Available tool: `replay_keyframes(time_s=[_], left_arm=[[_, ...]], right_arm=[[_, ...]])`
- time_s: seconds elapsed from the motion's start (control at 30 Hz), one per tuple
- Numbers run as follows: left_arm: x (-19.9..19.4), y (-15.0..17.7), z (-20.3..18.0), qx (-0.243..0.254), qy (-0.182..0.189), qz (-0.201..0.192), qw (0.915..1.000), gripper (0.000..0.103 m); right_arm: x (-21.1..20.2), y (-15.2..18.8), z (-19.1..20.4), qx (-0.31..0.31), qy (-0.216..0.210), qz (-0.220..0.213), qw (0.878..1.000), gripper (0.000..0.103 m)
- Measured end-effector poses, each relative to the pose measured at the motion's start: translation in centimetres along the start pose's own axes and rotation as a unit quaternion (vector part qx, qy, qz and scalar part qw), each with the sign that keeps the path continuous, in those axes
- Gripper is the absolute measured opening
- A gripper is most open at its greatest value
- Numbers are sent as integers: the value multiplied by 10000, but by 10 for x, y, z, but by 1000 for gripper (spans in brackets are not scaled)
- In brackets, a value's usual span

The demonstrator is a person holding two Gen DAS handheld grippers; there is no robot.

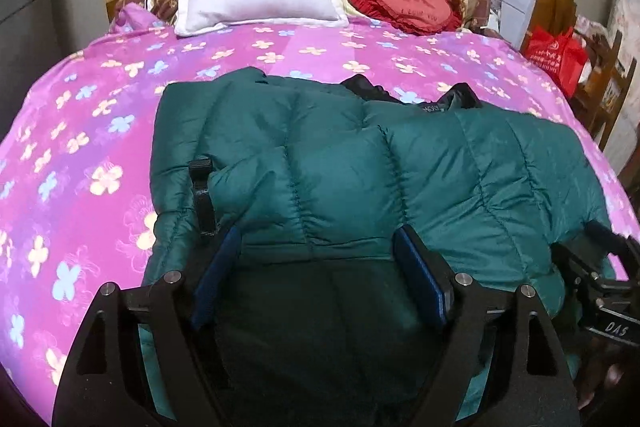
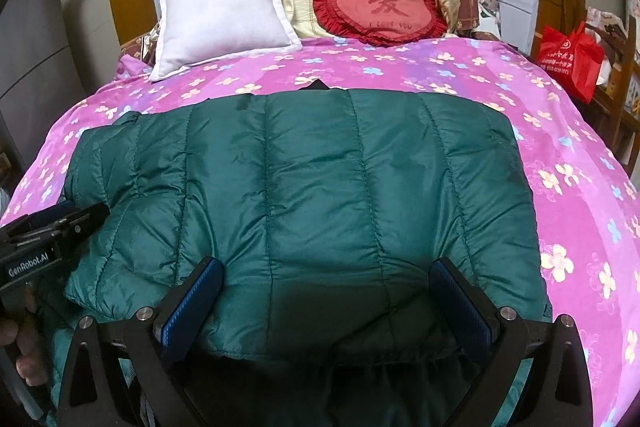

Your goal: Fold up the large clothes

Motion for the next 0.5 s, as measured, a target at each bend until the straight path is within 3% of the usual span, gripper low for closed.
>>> replay_keyframes(time_s=[0.1,0.23,0.33,0.37,0.4,0.5], left_arm=[[-5,-1,1,-97,92,-103,9999,80],[-7,-2,2,-90,92,-123,9998,80],[-8,-3,4,-53,66,-123,9999,80],[-8,-3,4,-57,77,-117,9999,80],[-8,-2,2,-68,102,-116,9999,81],[-7,-2,-1,-47,96,-105,9999,82]], right_arm=[[-7,-6,-2,-21,-42,15,10000,102],[-36,-44,-20,287,47,-748,9968,103],[-18,-35,-27,545,-229,-344,9977,103],[1,-17,-26,566,-377,79,9977,103],[11,-8,-25,435,-345,218,9982,103],[12,-7,-21,72,-90,95,9999,103]])
Point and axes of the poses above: each gripper's, at about its wrist camera, not at the fingertips, and x roughly the way its jaws point, z to its left, y to its underside, the point moved 10 cm from there along x, roughly the way its jaws point, and after that the axes turned 10 degrees about -z, right-handed, at the moved point
